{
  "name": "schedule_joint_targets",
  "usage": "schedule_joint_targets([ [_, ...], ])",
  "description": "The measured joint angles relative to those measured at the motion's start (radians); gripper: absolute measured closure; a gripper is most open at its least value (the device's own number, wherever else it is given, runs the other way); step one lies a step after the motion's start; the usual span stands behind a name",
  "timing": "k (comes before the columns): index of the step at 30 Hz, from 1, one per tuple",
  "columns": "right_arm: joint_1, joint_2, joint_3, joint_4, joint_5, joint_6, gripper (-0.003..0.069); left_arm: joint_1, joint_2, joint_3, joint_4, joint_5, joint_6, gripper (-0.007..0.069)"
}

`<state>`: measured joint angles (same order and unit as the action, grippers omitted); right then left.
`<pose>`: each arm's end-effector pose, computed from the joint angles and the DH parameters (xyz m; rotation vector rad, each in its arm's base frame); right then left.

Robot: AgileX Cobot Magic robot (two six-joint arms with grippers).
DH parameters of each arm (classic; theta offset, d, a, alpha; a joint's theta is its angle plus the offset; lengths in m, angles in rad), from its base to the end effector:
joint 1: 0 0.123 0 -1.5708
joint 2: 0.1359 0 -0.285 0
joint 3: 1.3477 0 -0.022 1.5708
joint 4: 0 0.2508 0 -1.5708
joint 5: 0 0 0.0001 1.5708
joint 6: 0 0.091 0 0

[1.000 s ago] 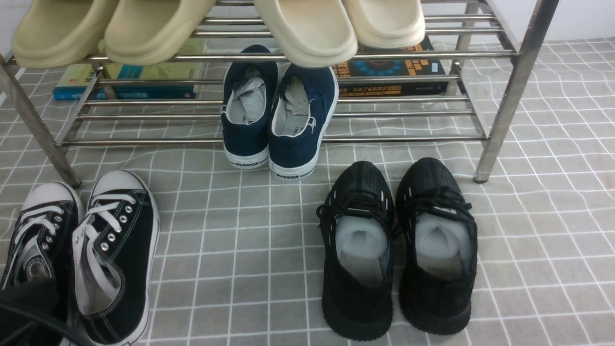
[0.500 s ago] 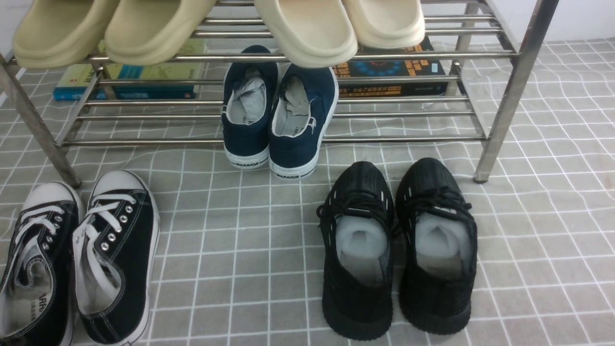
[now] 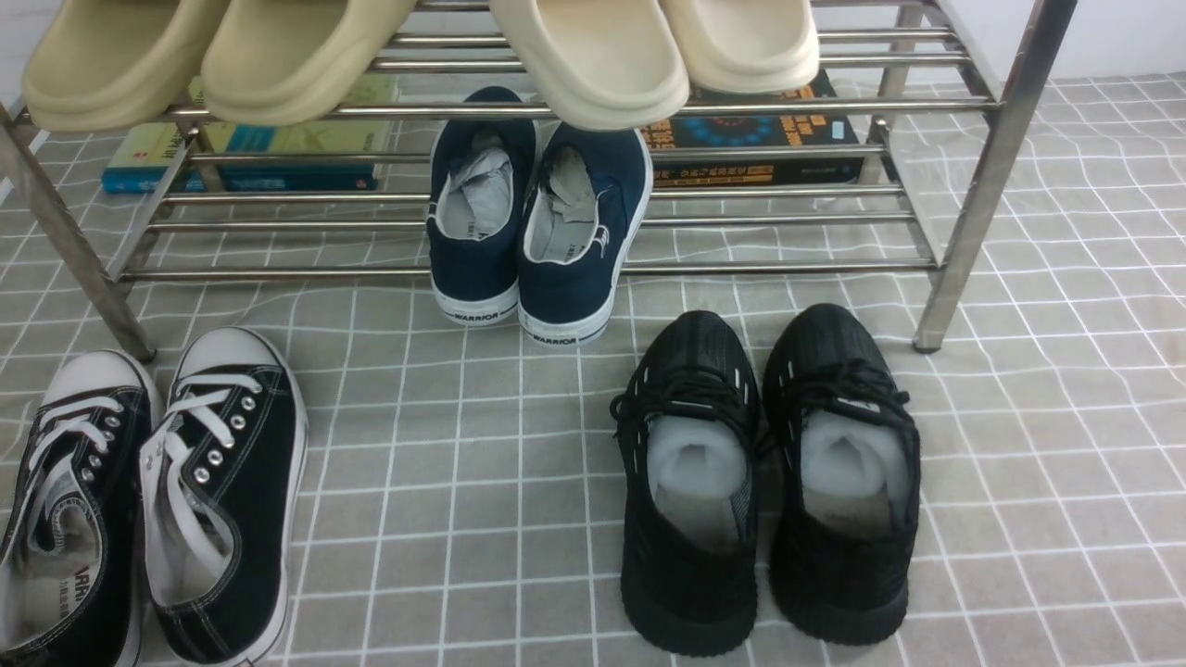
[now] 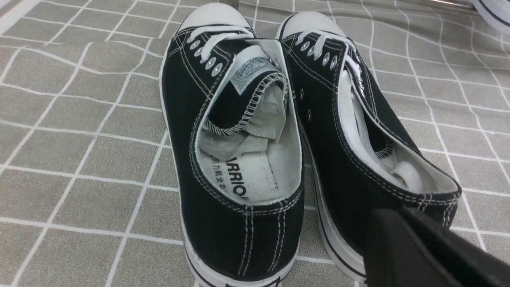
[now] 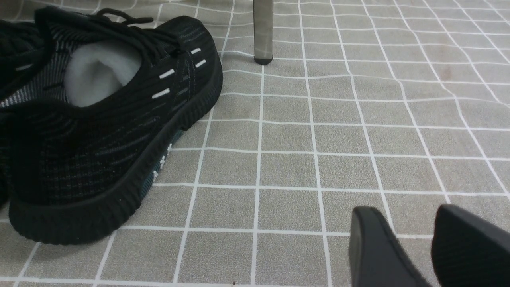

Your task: Take the shoes off the shelf with your hand from the grey coffee tablecloth.

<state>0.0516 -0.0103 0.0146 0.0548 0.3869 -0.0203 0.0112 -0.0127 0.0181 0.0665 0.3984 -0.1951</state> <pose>0.0520 0.0046 0.1741 -0.0341 1.8746 0.0759 0.0517 0.0029 0.1721 -0.1543 1.8806 -0.0596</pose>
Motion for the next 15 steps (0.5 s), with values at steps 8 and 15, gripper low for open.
schedule_joint_targets([
  [8,0.0,0.0,0.0,0.0,0.0,0.0,0.042,0.0,0.0,0.001,0.0,-0.004,-0.002,0.0577],
  [15,0.0,0.0,0.0,0.0,0.0,0.0,0.042,0.0,0.0,0.001,0.0,-0.005,-0.002,0.0571],
])
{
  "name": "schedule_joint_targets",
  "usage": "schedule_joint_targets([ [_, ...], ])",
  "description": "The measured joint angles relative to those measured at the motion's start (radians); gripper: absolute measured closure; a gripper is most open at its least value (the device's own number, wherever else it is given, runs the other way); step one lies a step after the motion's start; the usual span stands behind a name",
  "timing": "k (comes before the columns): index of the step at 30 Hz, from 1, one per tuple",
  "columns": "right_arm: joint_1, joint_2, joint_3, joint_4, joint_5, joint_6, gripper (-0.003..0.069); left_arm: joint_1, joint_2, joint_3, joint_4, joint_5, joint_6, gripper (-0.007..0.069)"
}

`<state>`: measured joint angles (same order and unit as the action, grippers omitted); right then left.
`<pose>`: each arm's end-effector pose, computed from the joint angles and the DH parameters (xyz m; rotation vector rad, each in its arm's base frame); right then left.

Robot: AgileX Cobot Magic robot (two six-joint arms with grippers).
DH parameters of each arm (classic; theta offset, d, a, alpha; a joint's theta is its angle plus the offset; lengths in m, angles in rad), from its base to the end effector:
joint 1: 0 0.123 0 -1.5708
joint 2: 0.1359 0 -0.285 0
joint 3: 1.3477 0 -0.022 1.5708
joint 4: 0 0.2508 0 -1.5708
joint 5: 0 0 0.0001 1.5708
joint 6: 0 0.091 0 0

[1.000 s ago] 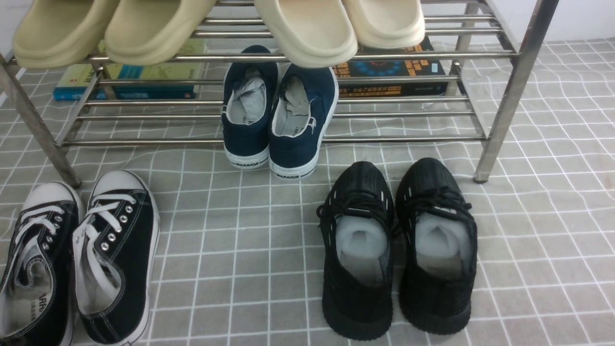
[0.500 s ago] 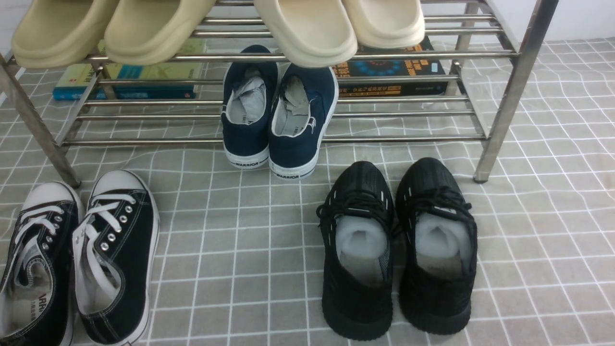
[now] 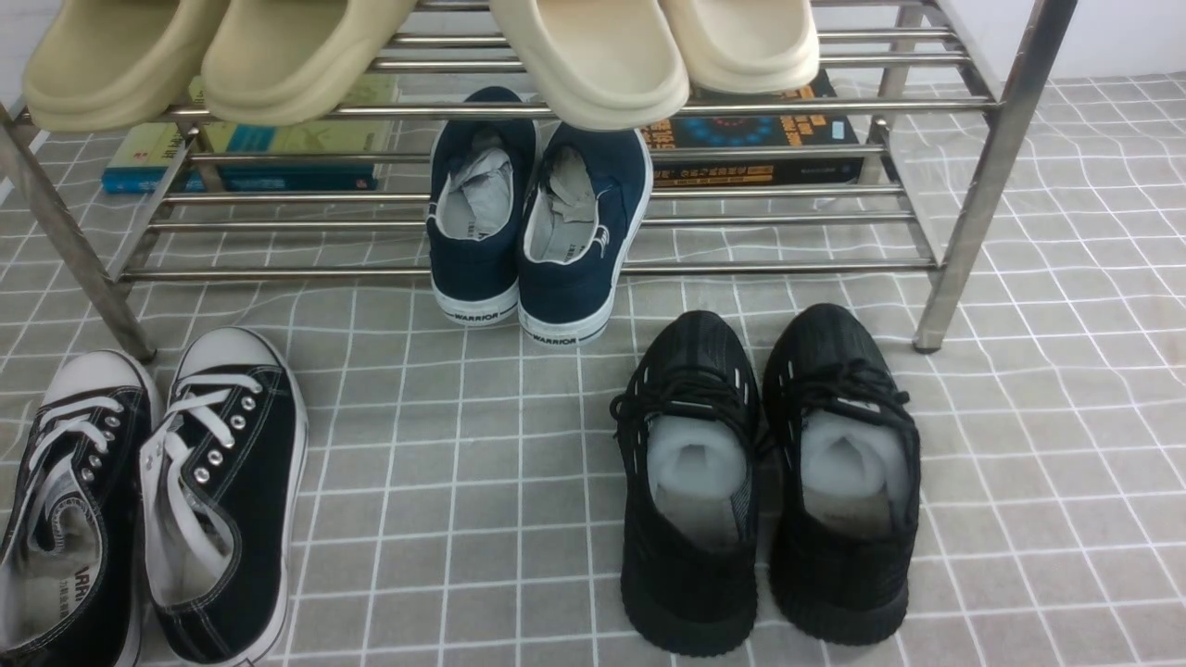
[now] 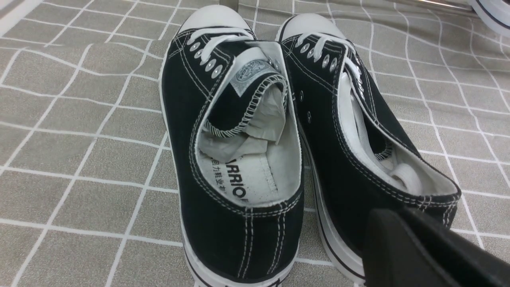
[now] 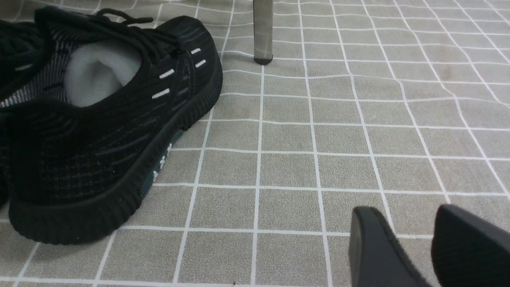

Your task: Take the shoes off the shelf with your hand from the grey coffee tablecloth.

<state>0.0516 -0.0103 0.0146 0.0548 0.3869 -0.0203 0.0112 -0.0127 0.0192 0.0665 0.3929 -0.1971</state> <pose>0.0520 0.0046 0.1741 -0.0341 1.8746 0.0759 0.0519 0.0029 0.1722 -0.1555 1.8761 -0.0614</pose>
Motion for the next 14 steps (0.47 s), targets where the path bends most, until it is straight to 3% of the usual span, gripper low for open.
schedule_joint_targets([
  [14,0.0,0.0,0.0,0.0,0.0,-0.001,0.042,0.0,0.0,0.001,0.001,-0.001,0.0,0.0561],
])
